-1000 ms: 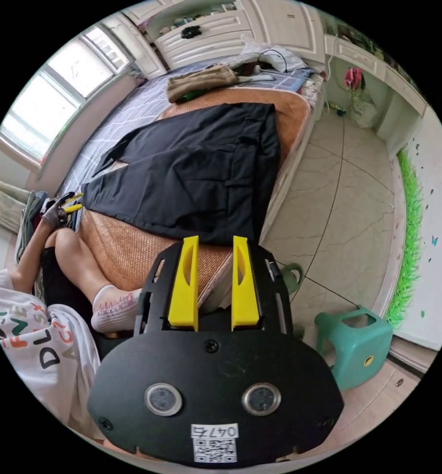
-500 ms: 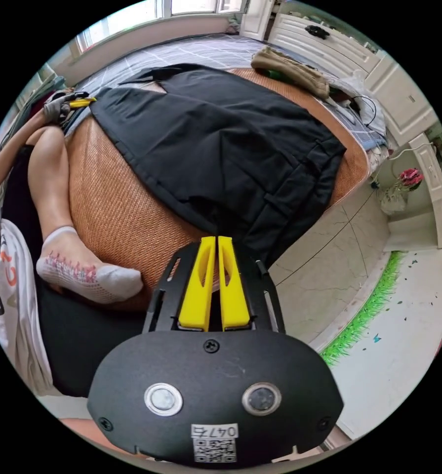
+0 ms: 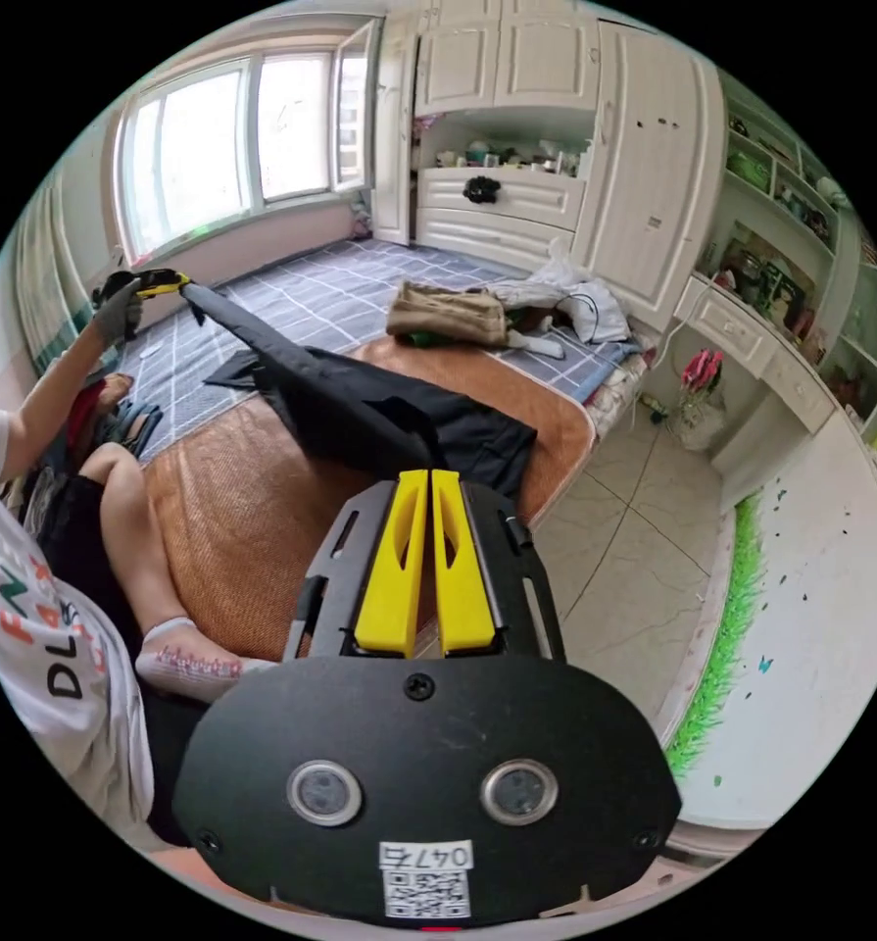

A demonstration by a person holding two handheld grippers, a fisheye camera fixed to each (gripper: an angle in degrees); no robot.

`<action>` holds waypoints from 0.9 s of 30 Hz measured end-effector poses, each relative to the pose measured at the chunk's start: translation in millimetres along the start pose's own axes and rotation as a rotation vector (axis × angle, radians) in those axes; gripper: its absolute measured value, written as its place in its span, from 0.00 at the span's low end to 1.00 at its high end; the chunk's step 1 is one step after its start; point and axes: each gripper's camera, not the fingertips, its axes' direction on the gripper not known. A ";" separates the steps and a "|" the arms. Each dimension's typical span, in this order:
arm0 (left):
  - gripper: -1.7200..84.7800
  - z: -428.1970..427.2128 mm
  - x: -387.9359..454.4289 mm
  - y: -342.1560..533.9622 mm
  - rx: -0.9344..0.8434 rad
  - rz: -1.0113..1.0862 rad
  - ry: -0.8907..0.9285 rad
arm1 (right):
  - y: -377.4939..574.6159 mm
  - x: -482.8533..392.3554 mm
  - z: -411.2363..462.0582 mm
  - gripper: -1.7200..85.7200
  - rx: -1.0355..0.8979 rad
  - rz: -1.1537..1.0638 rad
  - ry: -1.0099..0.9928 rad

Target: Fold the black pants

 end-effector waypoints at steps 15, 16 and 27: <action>0.11 56.2 -138.1 53.6 -0.490 -0.409 -0.222 | 65.4 -45.2 100.6 0.01 -0.490 -0.178 -0.133; 0.13 49.3 -127.8 43.4 -0.490 -0.385 -0.258 | 65.6 -42.5 102.7 0.01 -0.495 -0.164 -0.137; 0.15 -9.2 -27.4 -68.4 -0.432 -0.447 -0.359 | 55.3 -6.5 126.4 0.01 -0.550 0.032 -0.199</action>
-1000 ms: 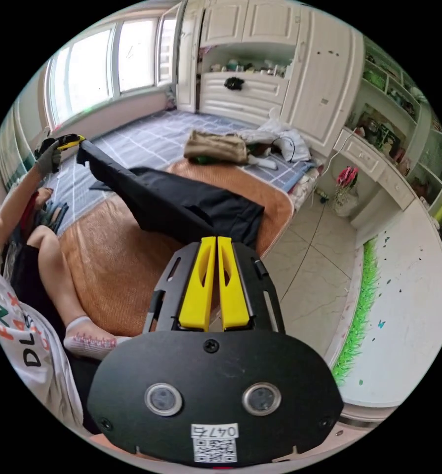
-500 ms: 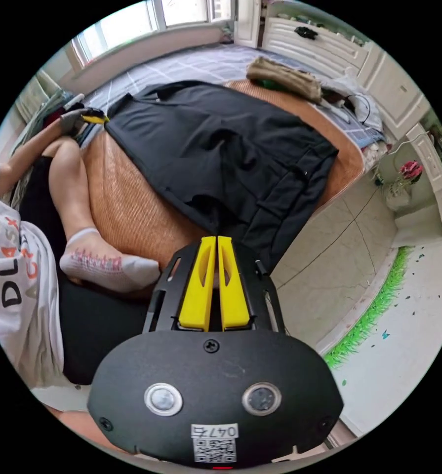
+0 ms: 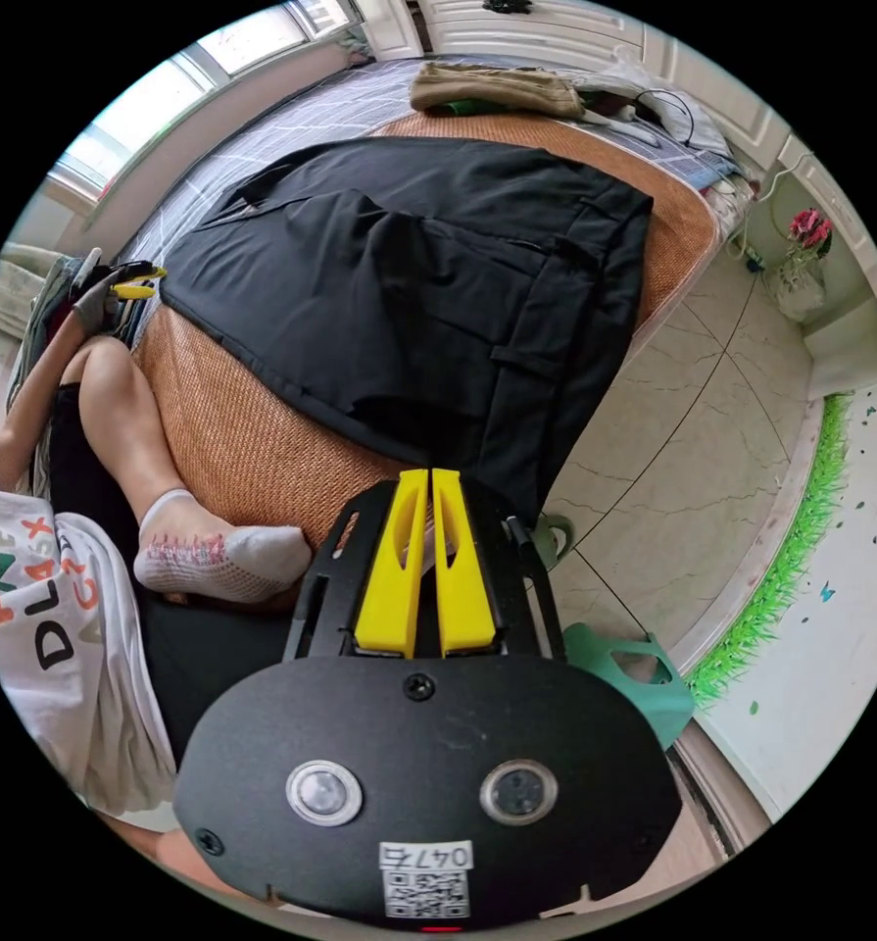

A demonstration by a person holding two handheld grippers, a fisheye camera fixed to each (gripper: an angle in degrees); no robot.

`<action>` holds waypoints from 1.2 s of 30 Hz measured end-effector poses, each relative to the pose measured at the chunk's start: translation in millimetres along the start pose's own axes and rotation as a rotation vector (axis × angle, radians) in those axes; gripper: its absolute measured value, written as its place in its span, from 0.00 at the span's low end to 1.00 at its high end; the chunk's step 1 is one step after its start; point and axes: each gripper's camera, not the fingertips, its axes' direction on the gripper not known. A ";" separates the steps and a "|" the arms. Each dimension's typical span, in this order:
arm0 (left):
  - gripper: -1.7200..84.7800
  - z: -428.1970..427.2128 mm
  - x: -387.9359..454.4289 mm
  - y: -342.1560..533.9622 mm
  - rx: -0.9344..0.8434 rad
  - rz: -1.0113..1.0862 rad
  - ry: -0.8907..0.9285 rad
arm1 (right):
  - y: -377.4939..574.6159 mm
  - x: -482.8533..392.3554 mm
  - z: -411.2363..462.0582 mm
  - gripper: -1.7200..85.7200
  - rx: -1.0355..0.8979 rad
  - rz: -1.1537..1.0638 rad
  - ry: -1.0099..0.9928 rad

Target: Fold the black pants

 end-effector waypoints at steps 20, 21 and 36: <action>0.15 -258.2 380.1 79.1 0.411 0.285 -0.443 | -6.8 13.9 -9.0 0.01 0.038 0.046 -0.016; 0.17 -270.4 351.3 62.0 0.357 0.202 -0.348 | -7.3 15.8 -8.2 0.01 0.039 0.053 -0.023; 0.02 -338.1 546.2 52.0 0.460 0.425 -0.527 | -15.2 14.1 -8.5 0.01 0.057 0.089 -0.037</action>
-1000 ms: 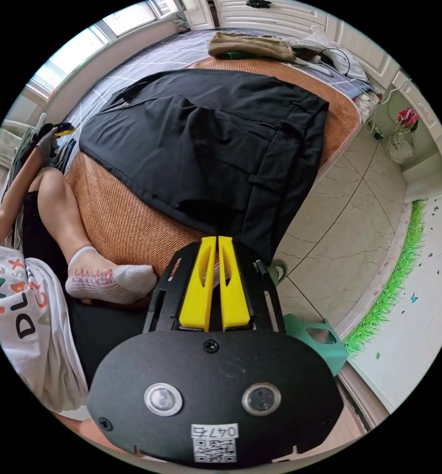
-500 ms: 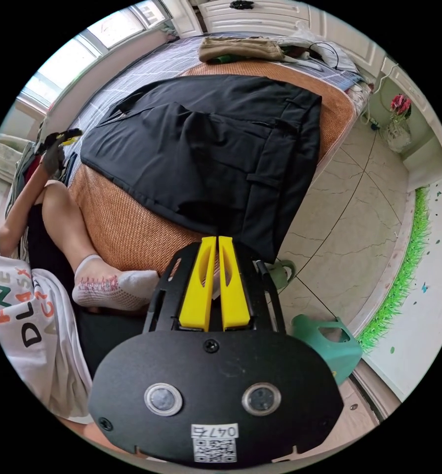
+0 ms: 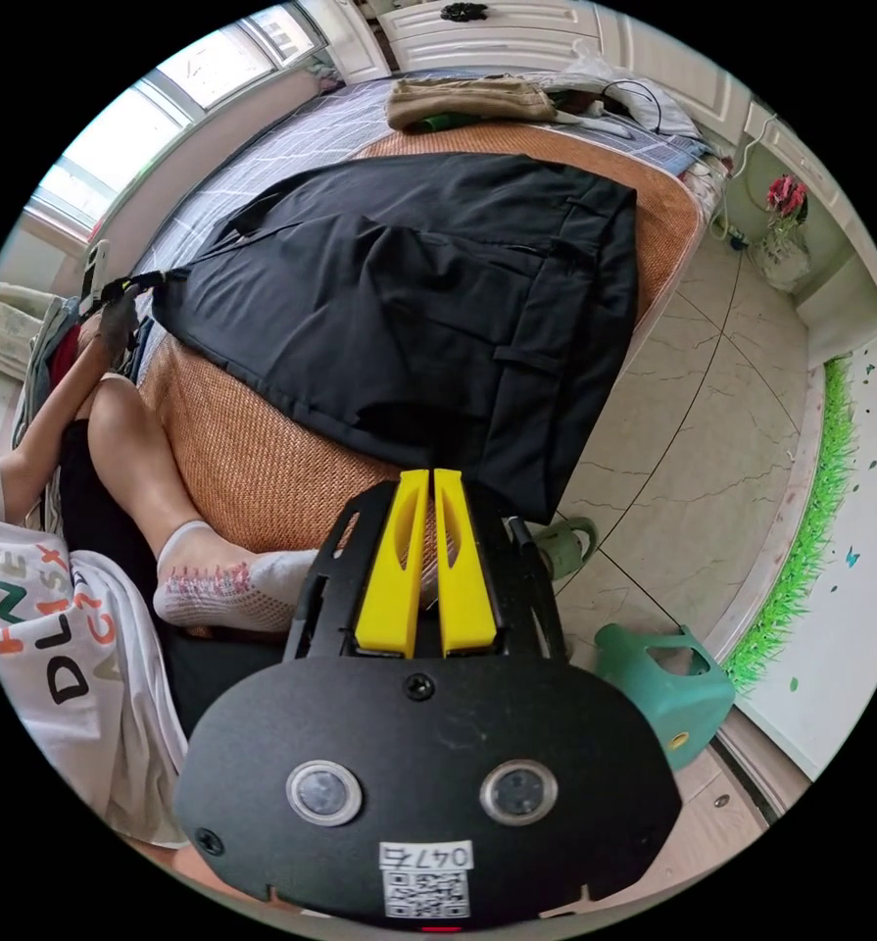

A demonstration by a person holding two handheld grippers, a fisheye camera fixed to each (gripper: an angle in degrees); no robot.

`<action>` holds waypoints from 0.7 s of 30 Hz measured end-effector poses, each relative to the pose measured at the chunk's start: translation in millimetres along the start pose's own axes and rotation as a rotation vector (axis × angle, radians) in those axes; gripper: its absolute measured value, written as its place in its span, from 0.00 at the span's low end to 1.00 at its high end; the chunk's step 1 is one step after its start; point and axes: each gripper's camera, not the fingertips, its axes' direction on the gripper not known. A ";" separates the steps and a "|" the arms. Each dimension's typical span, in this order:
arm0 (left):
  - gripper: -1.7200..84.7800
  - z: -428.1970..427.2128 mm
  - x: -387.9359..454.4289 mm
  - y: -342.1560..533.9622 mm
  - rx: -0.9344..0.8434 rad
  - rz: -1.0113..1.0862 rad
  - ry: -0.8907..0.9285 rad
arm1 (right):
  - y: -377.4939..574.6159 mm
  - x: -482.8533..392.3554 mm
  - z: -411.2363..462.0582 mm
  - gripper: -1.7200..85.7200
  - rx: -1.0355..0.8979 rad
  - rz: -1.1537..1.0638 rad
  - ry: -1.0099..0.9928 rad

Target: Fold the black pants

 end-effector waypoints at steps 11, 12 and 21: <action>0.12 -152.8 319.0 138.3 0.658 1.217 -0.057 | -6.0 -2.2 3.2 0.01 -0.014 -0.001 0.011; 0.12 -159.2 316.0 140.4 0.691 1.226 -0.015 | -5.9 -2.3 3.5 0.01 -0.011 -0.001 0.009; 0.15 -56.7 221.6 2.6 0.379 0.747 0.255 | -8.0 -3.1 10.0 0.01 0.003 0.010 -0.005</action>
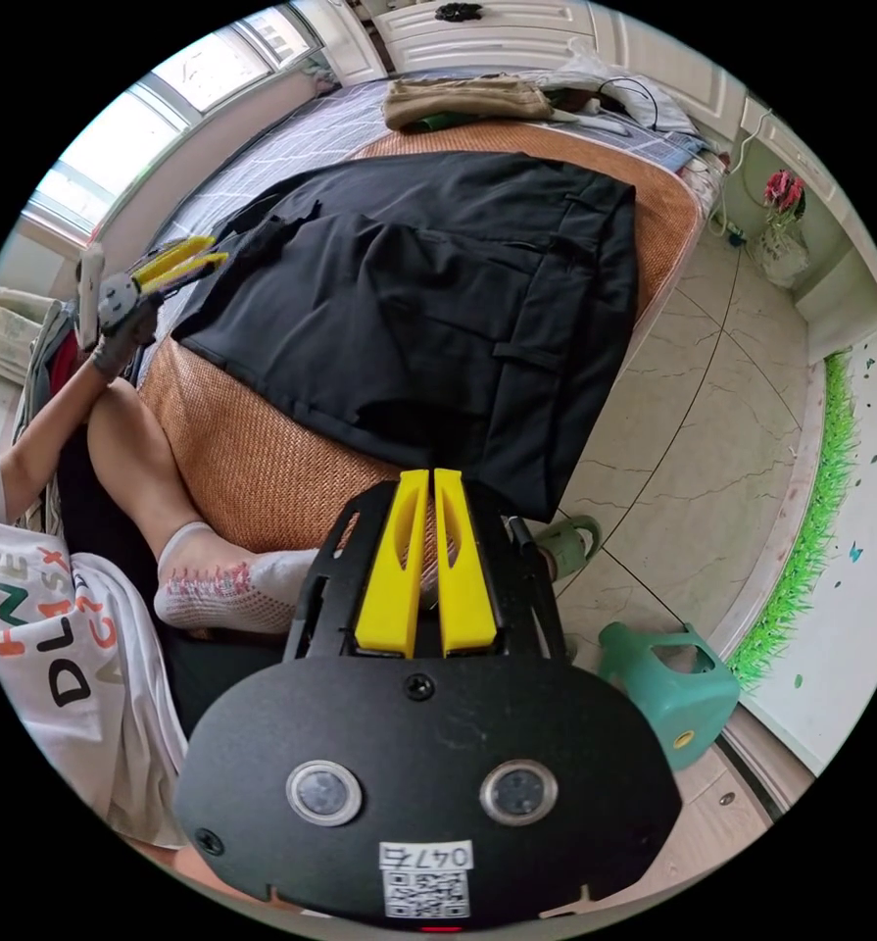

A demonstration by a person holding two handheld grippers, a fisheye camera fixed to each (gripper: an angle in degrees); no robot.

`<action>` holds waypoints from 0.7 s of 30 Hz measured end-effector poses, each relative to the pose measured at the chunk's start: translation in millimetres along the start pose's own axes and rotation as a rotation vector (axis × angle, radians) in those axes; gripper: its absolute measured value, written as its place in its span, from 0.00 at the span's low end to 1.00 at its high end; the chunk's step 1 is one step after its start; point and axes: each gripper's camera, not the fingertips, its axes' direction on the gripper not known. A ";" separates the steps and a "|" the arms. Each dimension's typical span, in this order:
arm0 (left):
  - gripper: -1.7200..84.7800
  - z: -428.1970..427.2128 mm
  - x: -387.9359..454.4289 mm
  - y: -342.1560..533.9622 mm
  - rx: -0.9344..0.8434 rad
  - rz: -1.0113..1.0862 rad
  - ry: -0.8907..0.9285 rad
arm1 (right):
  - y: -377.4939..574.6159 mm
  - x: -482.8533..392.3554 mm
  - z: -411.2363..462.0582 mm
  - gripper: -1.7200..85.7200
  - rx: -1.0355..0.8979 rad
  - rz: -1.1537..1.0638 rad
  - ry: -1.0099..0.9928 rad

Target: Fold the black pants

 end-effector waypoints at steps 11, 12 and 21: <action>0.02 248.2 -159.2 145.7 -0.204 -0.494 0.974 | -11.1 -9.0 9.5 0.01 -0.009 0.003 0.011; 0.02 258.5 -177.5 171.5 -0.163 -0.578 1.025 | -12.8 -11.4 10.2 0.01 -0.011 -0.001 0.018; 0.05 211.5 -298.6 451.6 -0.264 -1.342 0.321 | -28.8 -21.0 16.6 0.01 -0.032 -0.010 0.037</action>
